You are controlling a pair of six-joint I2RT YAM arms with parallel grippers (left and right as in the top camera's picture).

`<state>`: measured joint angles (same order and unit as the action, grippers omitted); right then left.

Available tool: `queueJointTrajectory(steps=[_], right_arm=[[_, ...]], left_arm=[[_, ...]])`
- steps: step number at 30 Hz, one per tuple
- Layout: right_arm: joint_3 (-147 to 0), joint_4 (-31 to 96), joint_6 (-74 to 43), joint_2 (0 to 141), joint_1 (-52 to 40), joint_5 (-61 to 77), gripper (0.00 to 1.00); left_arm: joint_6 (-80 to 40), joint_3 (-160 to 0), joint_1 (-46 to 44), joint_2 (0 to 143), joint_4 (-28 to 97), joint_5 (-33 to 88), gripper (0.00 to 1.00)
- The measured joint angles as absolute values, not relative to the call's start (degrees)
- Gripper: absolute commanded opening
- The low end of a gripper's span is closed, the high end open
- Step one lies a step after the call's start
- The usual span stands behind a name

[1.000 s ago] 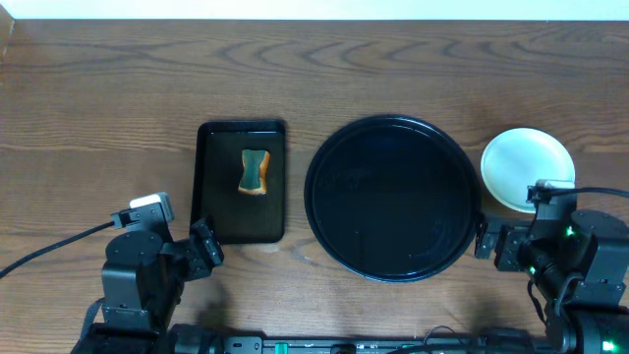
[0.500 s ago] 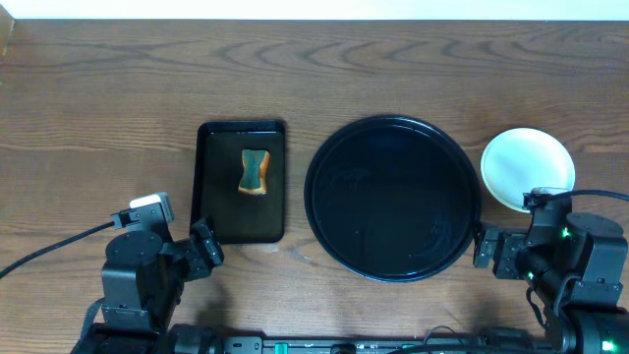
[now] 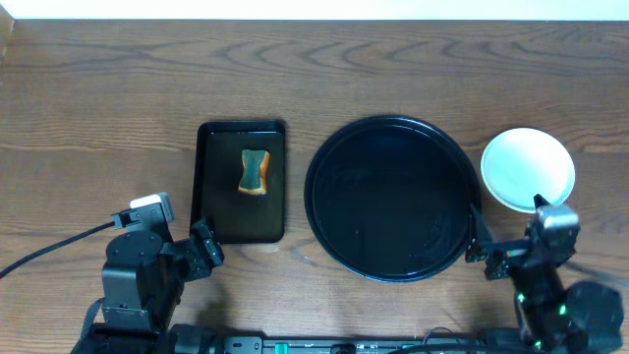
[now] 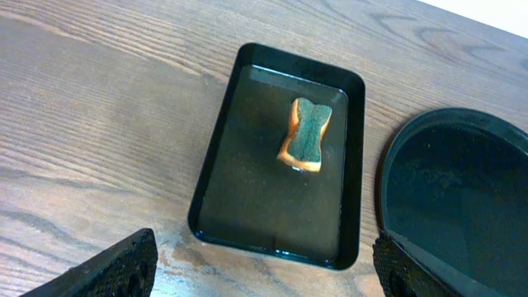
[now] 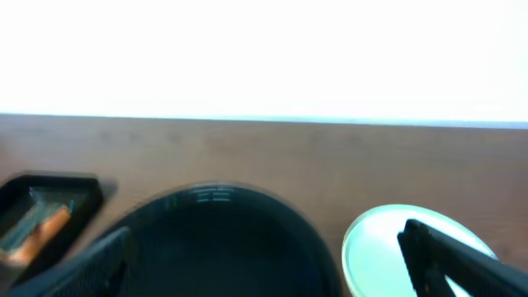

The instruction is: Clean dirty plates on tray and stack at the side

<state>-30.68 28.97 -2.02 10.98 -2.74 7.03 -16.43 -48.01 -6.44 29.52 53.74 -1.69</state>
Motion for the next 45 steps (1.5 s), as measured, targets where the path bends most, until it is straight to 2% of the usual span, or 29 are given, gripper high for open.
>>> queueJointTrajectory(steps=[6, 15, 20, 24, 45], right_arm=[[-18.20, 14.57, -1.89, 1.26, -3.14, 7.03, 0.99], [-2.76, -11.25, 1.02, 0.60, -3.31, 7.07, 0.99], [-0.38, -5.80, 4.99, 0.62, -3.31, 7.18, 0.99], [-0.36, 3.51, 6.22, 0.60, -3.31, 7.20, 0.99], [-0.36, 3.44, 5.43, 0.69, -3.31, 7.25, 0.99]], left_arm=[[-16.43, -48.01, -6.44, 29.52, 53.69, -1.72, 0.84], [-16.43, -48.01, -6.44, 29.52, 53.67, -1.74, 0.85], [-16.43, -48.01, -6.44, 29.52, 53.69, -1.72, 0.85], [-16.43, -48.01, -6.44, 29.52, 53.67, -1.74, 0.85], [-16.43, -48.01, -6.44, 29.52, 53.67, -1.72, 0.85]])
